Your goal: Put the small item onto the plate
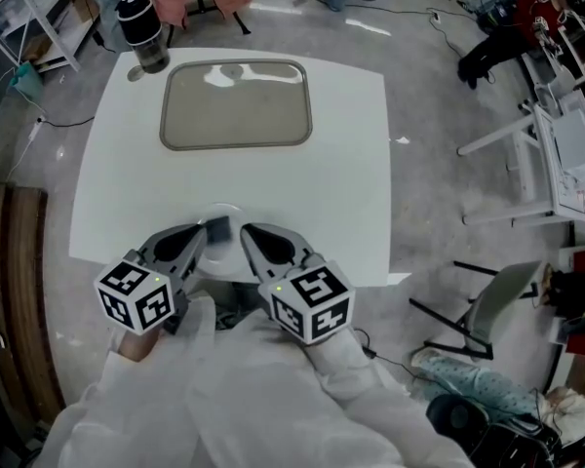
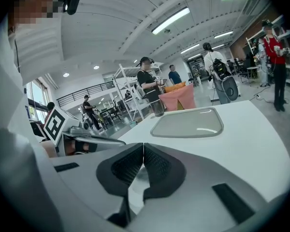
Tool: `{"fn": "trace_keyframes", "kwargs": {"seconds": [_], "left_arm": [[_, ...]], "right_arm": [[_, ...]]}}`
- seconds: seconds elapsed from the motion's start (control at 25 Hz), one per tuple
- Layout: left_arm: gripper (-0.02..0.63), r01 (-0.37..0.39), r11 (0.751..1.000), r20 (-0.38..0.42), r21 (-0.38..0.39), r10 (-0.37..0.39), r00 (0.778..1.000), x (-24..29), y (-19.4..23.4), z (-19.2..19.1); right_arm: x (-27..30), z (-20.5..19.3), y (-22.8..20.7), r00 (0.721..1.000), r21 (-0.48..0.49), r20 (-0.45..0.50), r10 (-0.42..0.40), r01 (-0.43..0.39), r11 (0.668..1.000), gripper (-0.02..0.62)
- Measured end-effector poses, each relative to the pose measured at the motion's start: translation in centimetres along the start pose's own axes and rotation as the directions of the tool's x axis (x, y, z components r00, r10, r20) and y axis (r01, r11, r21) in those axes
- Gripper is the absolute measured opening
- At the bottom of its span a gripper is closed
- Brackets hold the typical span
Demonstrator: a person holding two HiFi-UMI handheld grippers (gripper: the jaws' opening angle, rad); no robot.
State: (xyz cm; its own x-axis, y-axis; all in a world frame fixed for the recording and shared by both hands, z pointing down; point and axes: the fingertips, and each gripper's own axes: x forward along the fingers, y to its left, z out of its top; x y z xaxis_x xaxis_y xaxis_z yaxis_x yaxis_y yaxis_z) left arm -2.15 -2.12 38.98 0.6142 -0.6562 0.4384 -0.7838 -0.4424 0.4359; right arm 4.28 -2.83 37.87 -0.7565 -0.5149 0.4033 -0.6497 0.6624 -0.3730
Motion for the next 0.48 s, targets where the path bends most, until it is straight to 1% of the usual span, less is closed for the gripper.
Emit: {"fn": "trace_keyframes", "kwargs": {"seconds": [0.16, 0.32, 0.48], "left_arm": [[0.010, 0.075, 0.997, -0.056, -0.018, -0.076, 0.996, -0.3, -0.1, -0.9], [0.010, 0.077, 0.996, -0.093, -0.040, -0.080, 0.992, -1.0, 1.3, -1.7], [0.010, 0.079, 0.994, -0.118, -0.071, -0.087, 0.989, -1.5, 1.6, -2.4]], "right_arm": [[0.2, 0.2, 0.1, 1.000, 0.024, 0.003, -0.017, 0.017, 1.000, 0.015], [0.7, -0.2, 0.3, 0.999, 0.043, -0.011, -0.038, 0.038, 0.998, 0.015], [1.0, -1.1, 0.3, 0.997, 0.067, -0.046, -0.056, 0.059, 0.996, 0.015]]}}
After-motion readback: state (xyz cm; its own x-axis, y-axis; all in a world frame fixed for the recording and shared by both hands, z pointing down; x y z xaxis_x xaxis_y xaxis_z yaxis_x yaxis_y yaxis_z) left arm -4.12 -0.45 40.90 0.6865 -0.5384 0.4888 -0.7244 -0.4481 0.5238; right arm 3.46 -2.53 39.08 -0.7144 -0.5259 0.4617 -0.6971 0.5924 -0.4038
